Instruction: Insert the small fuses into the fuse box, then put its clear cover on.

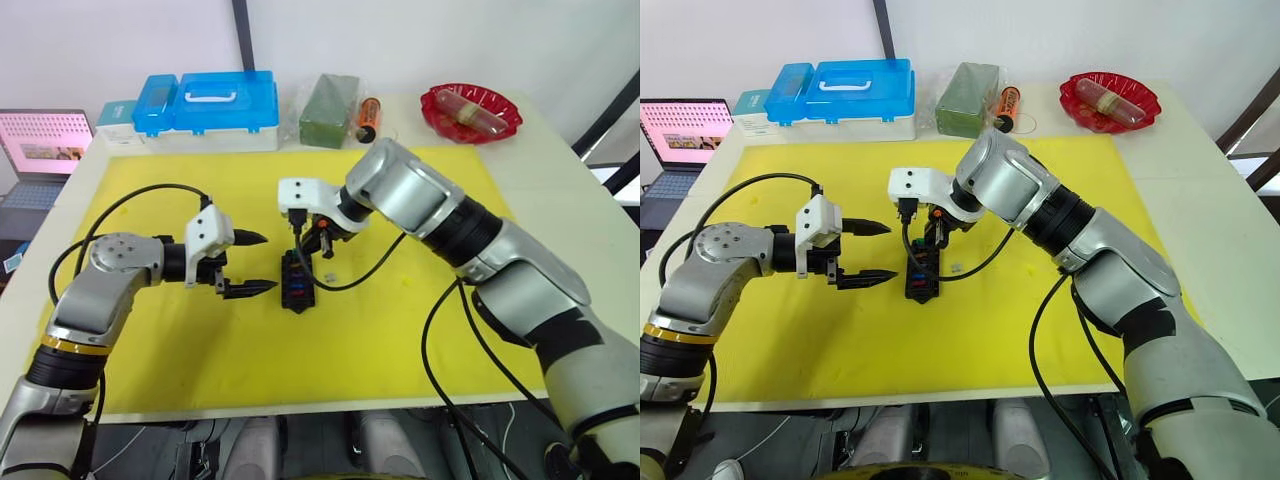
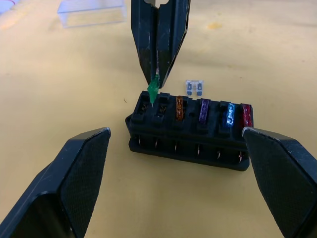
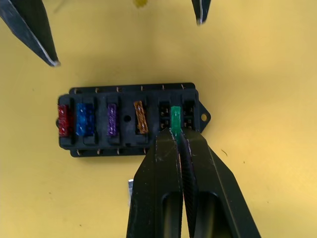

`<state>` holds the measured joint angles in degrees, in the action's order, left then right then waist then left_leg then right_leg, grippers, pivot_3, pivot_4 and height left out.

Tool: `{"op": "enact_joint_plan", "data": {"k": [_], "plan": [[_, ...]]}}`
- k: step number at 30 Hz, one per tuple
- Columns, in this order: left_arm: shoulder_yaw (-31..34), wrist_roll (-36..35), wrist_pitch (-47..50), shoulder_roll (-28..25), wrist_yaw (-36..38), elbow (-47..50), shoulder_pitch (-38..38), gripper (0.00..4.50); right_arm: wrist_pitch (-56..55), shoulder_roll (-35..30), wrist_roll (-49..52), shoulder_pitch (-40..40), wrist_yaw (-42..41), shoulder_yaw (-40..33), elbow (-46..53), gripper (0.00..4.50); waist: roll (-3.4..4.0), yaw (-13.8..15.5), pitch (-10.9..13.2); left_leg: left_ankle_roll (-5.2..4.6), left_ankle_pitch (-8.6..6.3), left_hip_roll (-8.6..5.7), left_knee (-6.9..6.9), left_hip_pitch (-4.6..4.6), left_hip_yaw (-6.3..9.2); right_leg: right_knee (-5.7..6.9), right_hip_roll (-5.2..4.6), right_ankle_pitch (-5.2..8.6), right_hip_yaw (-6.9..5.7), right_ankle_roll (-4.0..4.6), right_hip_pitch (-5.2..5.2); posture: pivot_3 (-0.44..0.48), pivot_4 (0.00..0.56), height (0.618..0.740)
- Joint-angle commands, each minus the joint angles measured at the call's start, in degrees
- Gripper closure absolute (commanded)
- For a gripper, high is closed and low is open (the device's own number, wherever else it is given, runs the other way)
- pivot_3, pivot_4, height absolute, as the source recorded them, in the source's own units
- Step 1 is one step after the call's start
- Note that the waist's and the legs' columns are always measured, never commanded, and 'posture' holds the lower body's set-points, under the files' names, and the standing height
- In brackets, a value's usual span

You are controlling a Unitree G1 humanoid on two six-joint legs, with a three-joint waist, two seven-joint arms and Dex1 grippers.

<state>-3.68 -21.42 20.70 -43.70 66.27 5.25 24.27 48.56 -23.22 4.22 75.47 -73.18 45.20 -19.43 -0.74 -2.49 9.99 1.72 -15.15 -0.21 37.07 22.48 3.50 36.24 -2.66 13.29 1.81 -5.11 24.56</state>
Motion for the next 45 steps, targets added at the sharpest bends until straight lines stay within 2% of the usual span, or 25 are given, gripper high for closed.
{"op": "enact_joint_plan", "data": {"k": [1, 18, 45], "plan": [[0.9, 0.2, -1.0, 0.2, -0.5, 1.5, -0.1, 0.0, -0.3, 0.5, -1.1, 0.1, -1.1, -1.4, 1.0, 4.47, 0.0, 0.0, 0.0, 0.0, 0.0, 0.0, 0.0, 0.0, 0.0, 0.0, 0.0, 0.0, 0.0, 0.0, 0.0, 0.0, 0.15, 0.74], [0.9, 0.7, -1.4, 0.8, -1.4, 2.0, -0.8, 0.0, 0.3, 2.1, -3.2, 0.3, -2.9, -3.2, 0.6, 4.47, 0.0, 0.0, 0.0, 0.0, 0.0, 0.0, 0.0, 0.0, 0.01, 0.01, 0.0, 0.0, -0.01, 0.0, 0.0, 0.0, 0.15, 0.74], [1.0, 0.5, -1.1, 1.5, -2.8, 2.9, -1.7, 0.0, 0.7, 3.4, -7.0, 0.0, -5.3, -1.2, -0.9, 4.47, 0.0, 0.0, 0.0, 0.01, 0.0, -0.01, 0.01, 0.0, 0.01, 0.02, -0.01, -0.01, -0.01, 0.0, 0.0, 0.0, 0.15, 0.74]]}}
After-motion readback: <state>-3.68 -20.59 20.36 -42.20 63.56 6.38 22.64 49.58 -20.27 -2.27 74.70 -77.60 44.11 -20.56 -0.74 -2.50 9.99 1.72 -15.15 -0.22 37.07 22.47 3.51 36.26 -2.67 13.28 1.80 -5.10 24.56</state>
